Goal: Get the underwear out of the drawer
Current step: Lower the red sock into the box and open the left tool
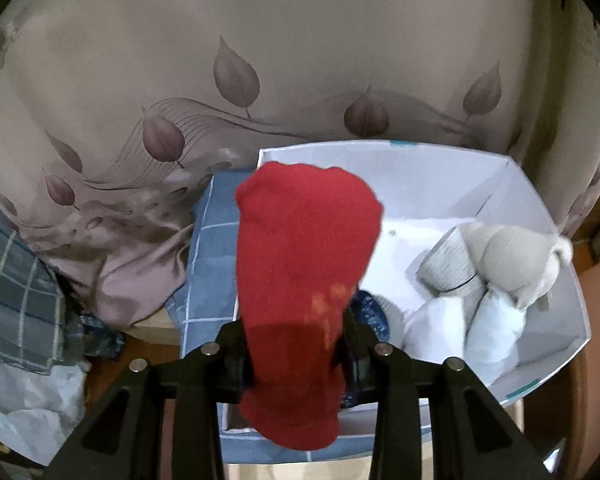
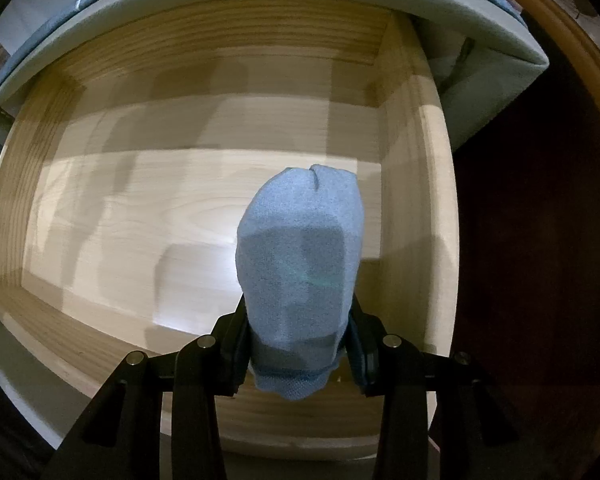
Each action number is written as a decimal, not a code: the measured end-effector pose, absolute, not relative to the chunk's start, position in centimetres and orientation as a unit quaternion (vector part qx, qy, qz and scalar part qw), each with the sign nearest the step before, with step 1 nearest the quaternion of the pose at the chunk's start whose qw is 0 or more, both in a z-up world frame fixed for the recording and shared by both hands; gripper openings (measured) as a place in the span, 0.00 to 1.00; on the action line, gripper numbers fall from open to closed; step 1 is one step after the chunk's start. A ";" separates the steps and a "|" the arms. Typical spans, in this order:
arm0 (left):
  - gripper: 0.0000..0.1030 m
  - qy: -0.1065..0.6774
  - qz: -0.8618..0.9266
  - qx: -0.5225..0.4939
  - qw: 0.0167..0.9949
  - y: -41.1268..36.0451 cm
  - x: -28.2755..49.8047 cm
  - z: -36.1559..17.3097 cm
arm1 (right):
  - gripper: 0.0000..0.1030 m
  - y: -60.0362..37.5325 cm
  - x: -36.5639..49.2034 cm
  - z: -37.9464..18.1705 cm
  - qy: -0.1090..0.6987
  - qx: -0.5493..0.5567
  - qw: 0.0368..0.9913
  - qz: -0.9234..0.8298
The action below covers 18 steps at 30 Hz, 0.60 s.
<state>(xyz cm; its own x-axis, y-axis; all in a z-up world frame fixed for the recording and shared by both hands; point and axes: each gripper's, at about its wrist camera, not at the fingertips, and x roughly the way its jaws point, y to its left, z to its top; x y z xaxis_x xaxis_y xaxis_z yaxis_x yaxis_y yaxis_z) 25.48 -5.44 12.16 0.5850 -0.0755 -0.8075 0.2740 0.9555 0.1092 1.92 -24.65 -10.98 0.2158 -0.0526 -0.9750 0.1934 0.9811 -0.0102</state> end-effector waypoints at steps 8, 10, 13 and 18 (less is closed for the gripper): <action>0.55 0.439 -0.121 0.120 0.882 -5.4 24.7 12.5 | 0.36 -23.6 2.2 -11.4 0.620 0.057 0.778 -0.082; 0.55 0.432 -0.122 0.124 0.885 -5.5 24.3 12.9 | 0.36 -23.5 2.3 -11.4 0.620 0.055 0.778 -0.083; 0.56 0.426 -0.123 0.127 0.887 -5.5 23.5 13.6 | 0.36 -23.4 2.2 -11.3 0.619 0.053 0.779 -0.085; 0.56 0.415 -0.123 0.137 0.891 -5.3 22.3 14.4 | 0.36 -23.1 2.2 -11.2 0.619 0.052 0.779 -0.086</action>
<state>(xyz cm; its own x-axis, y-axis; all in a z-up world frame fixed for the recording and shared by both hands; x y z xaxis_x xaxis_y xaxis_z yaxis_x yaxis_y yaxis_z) 22.27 -5.34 14.40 0.6260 -0.1056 -0.7726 0.3323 0.9325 0.1418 2.24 -23.15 -11.18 0.2186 -0.0705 -0.9733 0.1985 0.9797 -0.0264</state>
